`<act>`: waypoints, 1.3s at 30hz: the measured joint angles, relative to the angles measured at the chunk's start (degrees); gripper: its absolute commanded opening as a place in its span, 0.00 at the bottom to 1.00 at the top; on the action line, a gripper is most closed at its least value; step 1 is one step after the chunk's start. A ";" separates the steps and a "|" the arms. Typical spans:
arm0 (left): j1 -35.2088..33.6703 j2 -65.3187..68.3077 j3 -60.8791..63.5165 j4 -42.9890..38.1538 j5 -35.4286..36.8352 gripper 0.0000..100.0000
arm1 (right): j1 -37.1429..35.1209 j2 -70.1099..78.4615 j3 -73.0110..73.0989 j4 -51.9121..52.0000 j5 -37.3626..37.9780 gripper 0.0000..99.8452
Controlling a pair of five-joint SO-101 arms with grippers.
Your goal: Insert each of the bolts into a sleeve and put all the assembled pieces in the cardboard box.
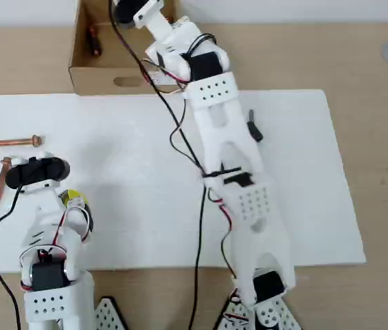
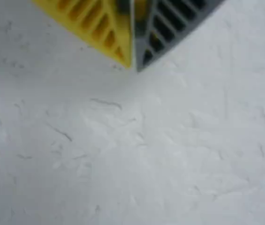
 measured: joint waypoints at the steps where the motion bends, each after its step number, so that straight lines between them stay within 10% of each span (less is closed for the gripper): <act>1: 0.00 0.00 0.00 0.00 0.00 0.00 | 0.00 2.55 -2.73 0.00 1.05 0.01; 26: 0.00 0.00 0.00 0.00 0.00 0.00 | 0.00 19.08 -19.78 -1.14 11.08 0.15; 39: 0.00 0.00 0.00 0.00 0.00 0.00 | 0.70 17.85 -25.58 17.23 11.08 0.15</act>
